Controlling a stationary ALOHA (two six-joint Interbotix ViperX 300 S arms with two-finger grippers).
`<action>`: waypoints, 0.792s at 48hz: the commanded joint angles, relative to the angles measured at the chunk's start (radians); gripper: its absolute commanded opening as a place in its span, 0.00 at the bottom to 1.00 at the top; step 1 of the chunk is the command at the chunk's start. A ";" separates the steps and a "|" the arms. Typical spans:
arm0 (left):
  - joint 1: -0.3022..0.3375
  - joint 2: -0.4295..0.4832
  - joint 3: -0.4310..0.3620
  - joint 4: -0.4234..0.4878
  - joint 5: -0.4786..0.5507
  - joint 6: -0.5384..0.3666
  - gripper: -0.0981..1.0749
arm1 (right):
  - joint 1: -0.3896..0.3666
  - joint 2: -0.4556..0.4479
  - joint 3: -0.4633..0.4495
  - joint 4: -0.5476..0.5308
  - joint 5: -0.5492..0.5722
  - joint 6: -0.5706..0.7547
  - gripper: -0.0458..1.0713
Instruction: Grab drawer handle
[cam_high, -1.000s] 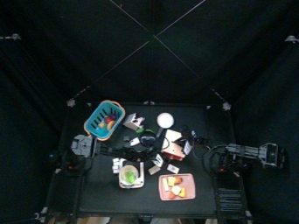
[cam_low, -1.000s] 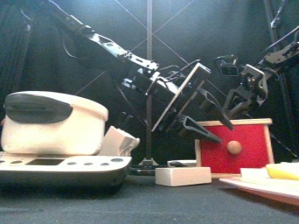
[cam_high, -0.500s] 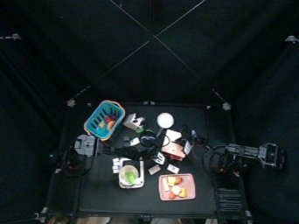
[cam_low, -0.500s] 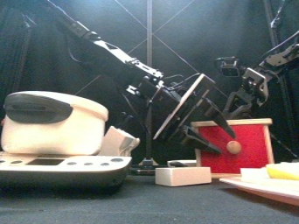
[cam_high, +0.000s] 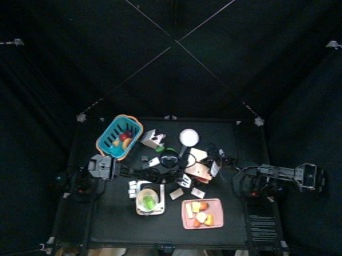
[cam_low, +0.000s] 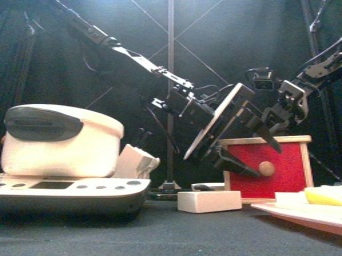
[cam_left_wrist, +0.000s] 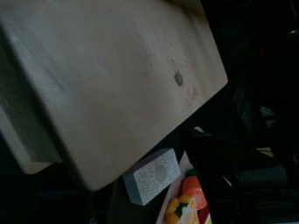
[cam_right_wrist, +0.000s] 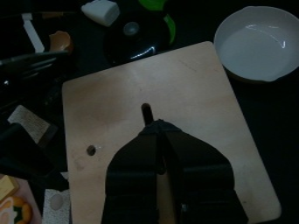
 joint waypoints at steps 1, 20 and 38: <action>0.009 -0.018 -0.029 -0.015 -0.005 0.003 0.83 | -0.005 0.012 -0.005 0.002 0.002 -0.002 0.33; 0.011 -0.018 -0.023 -0.032 -0.009 0.005 0.63 | -0.003 0.015 0.000 0.003 0.000 -0.002 0.33; 0.009 -0.026 -0.009 -0.032 -0.005 0.003 0.58 | -0.003 0.015 0.005 0.000 0.002 -0.002 0.33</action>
